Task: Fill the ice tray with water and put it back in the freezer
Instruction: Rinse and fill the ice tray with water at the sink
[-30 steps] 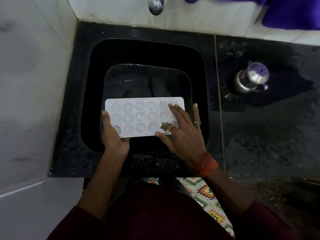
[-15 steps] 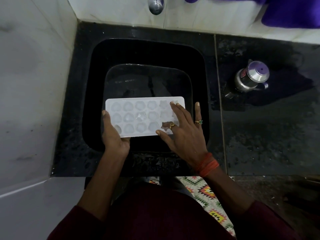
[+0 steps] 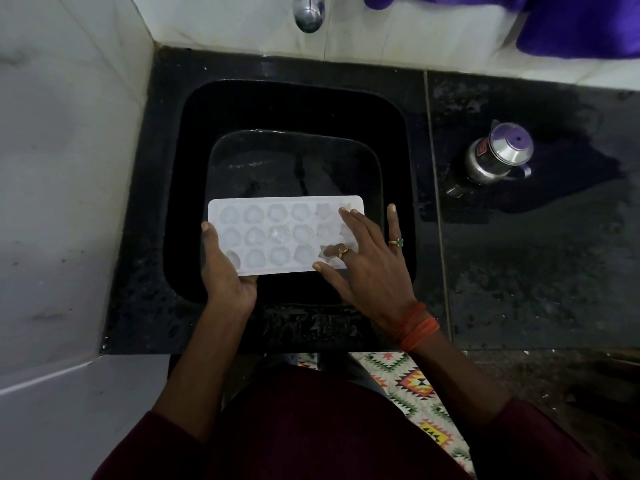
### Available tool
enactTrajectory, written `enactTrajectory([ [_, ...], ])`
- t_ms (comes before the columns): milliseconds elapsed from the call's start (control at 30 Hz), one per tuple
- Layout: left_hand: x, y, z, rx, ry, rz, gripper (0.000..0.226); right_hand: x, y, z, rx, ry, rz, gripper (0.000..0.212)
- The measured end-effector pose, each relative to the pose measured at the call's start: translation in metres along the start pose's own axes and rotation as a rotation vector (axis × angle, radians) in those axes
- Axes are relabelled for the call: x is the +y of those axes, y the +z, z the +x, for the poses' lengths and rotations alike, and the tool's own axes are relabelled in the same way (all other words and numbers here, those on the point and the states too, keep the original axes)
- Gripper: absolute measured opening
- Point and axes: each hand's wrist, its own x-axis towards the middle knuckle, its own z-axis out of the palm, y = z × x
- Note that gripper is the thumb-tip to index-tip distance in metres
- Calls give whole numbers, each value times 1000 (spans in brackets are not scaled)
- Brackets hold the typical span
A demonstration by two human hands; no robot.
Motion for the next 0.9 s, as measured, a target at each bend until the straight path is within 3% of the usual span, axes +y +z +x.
enactTrajectory([
  [133, -1, 2, 0, 10, -18, -11, 50, 0, 2, -1, -50, -10, 19, 43],
  [367, -2, 6, 0, 15, -24, 1, 52, 5, -4, 5, 71, 28, 25, 43],
  [900, -6, 4, 1, -7, -23, 7, 46, 3, 6, 18, -29, 85, 37, 49],
])
